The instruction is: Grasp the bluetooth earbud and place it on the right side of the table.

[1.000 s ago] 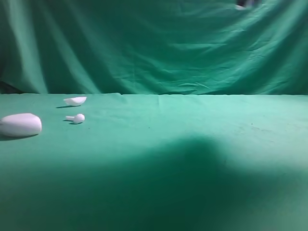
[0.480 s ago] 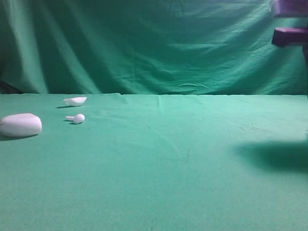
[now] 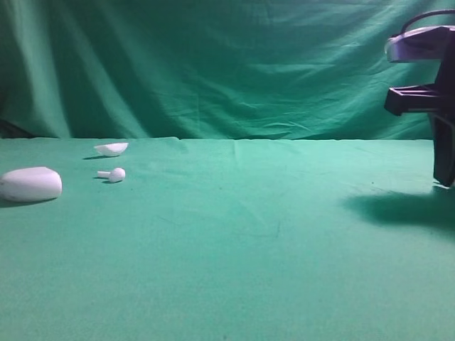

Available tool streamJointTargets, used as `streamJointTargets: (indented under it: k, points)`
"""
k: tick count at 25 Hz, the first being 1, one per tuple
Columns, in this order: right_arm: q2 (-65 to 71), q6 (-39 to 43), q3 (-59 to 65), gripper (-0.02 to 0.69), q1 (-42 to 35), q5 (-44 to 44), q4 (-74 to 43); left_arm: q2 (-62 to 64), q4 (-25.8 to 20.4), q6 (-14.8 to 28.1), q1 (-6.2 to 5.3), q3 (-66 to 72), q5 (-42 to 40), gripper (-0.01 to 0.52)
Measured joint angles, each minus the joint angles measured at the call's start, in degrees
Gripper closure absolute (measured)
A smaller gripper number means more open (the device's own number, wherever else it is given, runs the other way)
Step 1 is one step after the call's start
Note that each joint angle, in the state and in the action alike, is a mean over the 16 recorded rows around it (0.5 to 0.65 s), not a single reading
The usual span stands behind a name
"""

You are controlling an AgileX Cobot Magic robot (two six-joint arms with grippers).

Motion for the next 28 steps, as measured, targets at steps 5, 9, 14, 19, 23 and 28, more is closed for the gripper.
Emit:
streamJointTargets:
  k: [5,9,14,19,23,28]
  points:
    - [1.29,0.01,0.0,0.445,-0.07,-1.58,-0.07,0.0,0.0,0.0,0.0,0.0,0.0,0.514]
    - [1.52,0.01,-0.26,0.344,-0.13,-1.47,-0.12,0.0,0.0,0.0,0.0,0.0,0.0,0.514]
    - [-0.27,0.01,-1.2,0.239,-0.2,0.18,-0.19,0.0,0.0,0.0,0.0,0.0,0.0,0.514]
    - [-5.92,0.01,-2.26,0.301,-0.24,3.46,0.07,0.0,0.0,0.0,0.0,0.0,0.0,0.514]
    - [-13.52,0.01,-2.54,0.42,-0.24,6.52,0.7,0.0,0.0,0.0,0.0,0.0,0.0,0.514]
    - [-26.21,-0.04,-0.09,0.576,-0.24,9.32,1.83,0.0,0.0,0.0,0.0,0.0,0.0,0.514]
